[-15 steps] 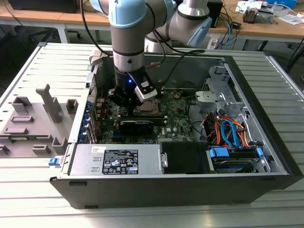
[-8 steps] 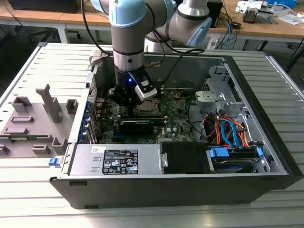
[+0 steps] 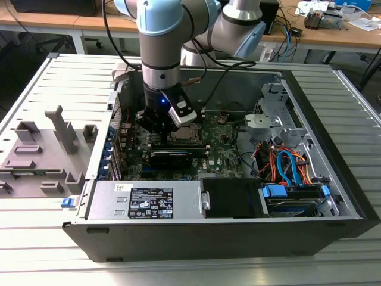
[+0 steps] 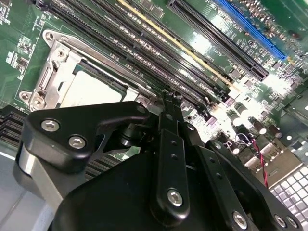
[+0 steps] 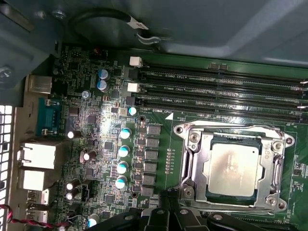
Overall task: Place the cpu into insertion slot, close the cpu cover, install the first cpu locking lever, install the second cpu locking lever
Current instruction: 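Install the second cpu locking lever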
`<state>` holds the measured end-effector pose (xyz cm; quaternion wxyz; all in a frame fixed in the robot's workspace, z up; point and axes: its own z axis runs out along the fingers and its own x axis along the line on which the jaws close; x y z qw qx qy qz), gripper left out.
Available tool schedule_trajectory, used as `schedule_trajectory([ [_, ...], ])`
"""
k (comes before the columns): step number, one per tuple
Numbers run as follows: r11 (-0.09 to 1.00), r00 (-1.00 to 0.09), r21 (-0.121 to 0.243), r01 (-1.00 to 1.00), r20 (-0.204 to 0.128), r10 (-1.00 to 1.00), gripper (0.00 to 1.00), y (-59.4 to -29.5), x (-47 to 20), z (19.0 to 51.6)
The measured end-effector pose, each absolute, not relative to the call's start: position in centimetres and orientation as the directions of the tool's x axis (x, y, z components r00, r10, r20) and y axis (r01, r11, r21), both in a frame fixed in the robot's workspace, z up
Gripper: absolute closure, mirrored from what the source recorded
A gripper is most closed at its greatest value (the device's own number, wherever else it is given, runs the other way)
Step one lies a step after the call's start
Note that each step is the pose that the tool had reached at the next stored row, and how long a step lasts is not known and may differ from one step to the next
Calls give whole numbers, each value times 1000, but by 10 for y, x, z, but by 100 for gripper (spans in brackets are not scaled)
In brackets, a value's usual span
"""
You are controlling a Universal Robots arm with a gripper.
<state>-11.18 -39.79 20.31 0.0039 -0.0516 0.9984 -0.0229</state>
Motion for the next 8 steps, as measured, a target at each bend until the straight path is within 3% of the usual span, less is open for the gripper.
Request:
schedule_trajectory([
  [8,993,-994,-47,-107,-5,-107,89,-397,-112,203],
])
